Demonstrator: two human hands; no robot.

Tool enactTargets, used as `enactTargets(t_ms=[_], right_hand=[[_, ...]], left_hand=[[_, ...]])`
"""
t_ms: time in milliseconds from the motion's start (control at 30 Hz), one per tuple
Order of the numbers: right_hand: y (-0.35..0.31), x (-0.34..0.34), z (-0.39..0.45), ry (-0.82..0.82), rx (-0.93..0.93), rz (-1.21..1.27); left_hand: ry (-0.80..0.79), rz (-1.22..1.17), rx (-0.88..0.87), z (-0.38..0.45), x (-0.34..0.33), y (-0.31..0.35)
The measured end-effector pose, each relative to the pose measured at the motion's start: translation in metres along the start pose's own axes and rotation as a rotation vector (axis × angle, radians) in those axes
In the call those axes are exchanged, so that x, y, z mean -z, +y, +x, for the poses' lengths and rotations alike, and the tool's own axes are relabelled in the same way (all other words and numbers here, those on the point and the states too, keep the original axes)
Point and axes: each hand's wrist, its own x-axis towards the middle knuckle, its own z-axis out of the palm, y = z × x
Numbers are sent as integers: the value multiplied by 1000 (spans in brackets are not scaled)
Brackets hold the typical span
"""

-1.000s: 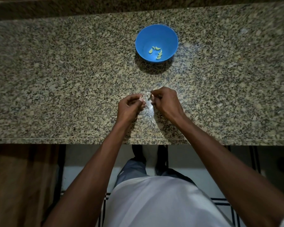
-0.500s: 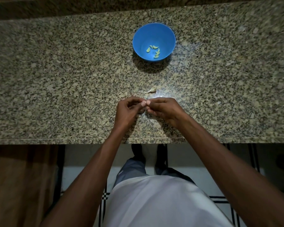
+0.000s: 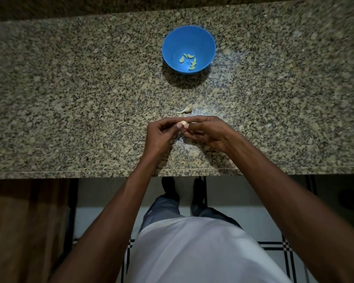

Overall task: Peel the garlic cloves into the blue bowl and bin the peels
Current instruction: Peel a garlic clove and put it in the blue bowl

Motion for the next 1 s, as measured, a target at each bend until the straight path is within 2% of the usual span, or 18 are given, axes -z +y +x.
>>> enactTargets(t_ms=[133,267,333,433,633,800,1000], right_hand=[[-1,-1,-4,-4,66,-73],[3,2,-6,45,162,-163],[2,7,-5,140,290,-401],[-5,12,1,277,475,-889],[5,0,6,253,705,-1508],[12,-5,3,237,778,-1737],[5,-17,0,207,765,-1851]], left_hand=[[23,35,-19,-1,-1,5],[24,183,-80,1,-1,11],[87,313,-68,3,1,9],[112,514,-68,6,5,3],[79,651,-106,15,7,-6],[44,684,-93,22,9,-9],[46,703,-84,24,9,-9]])
